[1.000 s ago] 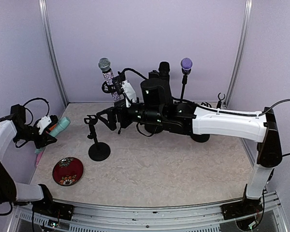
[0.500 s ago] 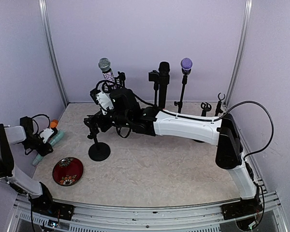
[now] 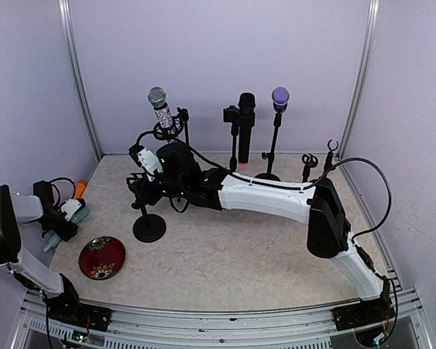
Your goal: Remove the microphone from the stand
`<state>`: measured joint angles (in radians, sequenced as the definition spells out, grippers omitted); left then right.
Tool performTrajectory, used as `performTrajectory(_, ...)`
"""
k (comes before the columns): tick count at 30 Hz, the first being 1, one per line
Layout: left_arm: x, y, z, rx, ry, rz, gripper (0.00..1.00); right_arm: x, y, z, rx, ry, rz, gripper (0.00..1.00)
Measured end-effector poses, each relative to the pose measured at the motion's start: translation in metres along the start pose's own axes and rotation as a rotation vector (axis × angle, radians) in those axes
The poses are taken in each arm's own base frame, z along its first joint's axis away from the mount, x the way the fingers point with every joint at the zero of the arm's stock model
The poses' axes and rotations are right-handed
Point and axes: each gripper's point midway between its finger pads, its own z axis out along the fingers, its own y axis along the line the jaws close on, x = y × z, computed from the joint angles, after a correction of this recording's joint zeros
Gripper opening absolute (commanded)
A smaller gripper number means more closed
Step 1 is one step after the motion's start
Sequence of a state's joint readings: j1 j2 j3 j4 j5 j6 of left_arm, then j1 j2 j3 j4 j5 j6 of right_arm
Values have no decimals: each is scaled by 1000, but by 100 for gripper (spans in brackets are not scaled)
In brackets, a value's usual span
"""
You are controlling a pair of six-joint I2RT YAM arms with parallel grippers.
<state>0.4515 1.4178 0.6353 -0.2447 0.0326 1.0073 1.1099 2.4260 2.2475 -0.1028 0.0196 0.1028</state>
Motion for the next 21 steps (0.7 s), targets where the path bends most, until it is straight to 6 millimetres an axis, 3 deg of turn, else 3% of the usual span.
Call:
performTrajectory(5, -11, -7, -10, 11, -17, 33, 75, -3, 0, 0, -1, -13, -8, 24)
performTrajectory(10, -49, -4, -43, 6, -121, 55, 98, -2, -2, -4, 13, -14, -24, 7)
performTrajectory(15, -106, -1, -90, 11, -284, 59, 99, 1, -10, -25, 48, -6, -42, 0)
performTrajectory(21, -152, -21, -126, 83, -386, 50, 99, 13, -42, -70, 143, 37, -55, 0)
